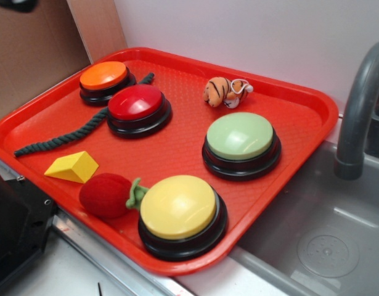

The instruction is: Push the orange button.

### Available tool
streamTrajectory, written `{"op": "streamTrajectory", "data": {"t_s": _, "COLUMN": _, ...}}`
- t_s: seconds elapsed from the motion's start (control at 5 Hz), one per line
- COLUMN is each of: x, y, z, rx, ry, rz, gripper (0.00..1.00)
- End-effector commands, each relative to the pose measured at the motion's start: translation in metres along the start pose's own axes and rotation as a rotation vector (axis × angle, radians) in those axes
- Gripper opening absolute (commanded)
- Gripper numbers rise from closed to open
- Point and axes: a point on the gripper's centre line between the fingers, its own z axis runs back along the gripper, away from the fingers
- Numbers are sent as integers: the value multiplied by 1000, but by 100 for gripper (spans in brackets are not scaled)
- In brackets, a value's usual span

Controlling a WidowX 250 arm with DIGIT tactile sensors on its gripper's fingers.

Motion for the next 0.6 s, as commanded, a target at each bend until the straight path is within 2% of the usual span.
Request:
{"op": "streamTrajectory", "data": {"t_s": 0.0, "x": 60, "y": 42, "z": -35, "rx": 15, "ry": -204, "rz": 256, "gripper": 100}}
{"op": "streamTrajectory", "data": {"t_s": 0.2, "x": 66, "y": 52, "z": -66, "rx": 14, "ry": -229, "rz": 402, "gripper": 100}}
{"op": "streamTrajectory", "data": {"t_s": 0.4, "x": 80, "y": 52, "z": -83, "rx": 19, "ry": -184, "rz": 486, "gripper": 100}}
